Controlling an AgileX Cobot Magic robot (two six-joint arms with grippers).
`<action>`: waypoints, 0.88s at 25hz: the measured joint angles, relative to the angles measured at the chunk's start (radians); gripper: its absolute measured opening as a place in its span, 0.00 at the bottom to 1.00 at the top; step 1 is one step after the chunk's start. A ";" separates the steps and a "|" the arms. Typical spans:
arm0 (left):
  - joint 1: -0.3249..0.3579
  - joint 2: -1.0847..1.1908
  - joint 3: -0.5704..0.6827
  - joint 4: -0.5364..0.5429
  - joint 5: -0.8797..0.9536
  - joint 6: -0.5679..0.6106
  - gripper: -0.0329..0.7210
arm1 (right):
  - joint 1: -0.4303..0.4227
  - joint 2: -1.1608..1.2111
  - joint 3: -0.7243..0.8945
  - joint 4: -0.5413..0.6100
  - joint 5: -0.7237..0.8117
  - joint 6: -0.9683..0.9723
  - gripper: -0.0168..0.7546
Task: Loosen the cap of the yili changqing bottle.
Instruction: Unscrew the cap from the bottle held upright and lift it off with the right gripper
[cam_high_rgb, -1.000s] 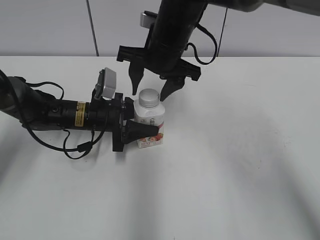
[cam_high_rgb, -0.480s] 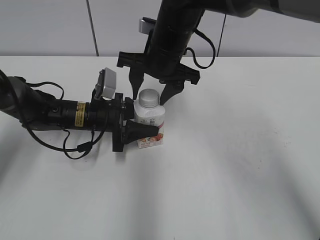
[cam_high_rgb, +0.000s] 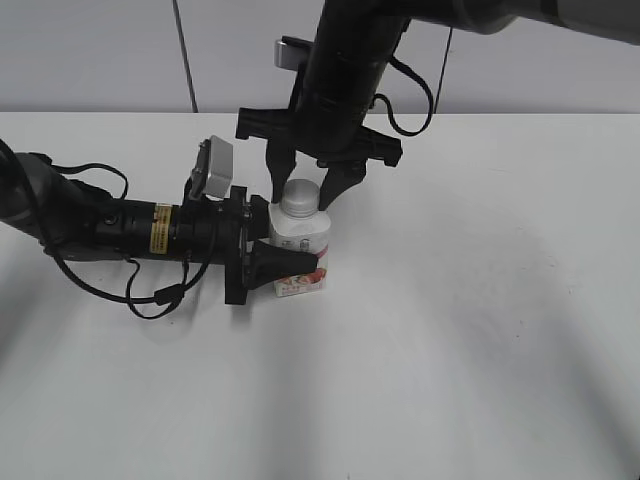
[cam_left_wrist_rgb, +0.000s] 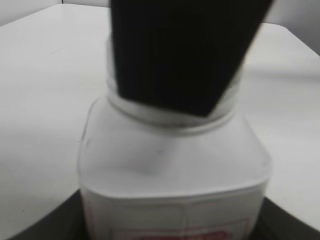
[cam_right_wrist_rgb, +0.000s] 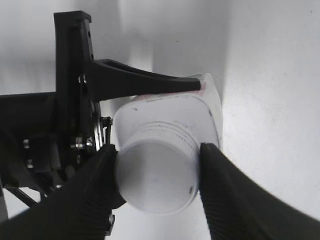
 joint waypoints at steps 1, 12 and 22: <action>0.000 0.000 0.000 0.002 0.000 0.001 0.57 | 0.000 0.000 0.000 0.001 0.003 -0.016 0.54; 0.000 0.000 0.000 0.025 -0.007 0.004 0.57 | 0.000 0.000 0.000 0.019 0.027 -0.454 0.54; -0.001 0.000 0.000 0.031 -0.011 0.009 0.57 | 0.000 0.000 -0.002 0.021 0.039 -0.997 0.54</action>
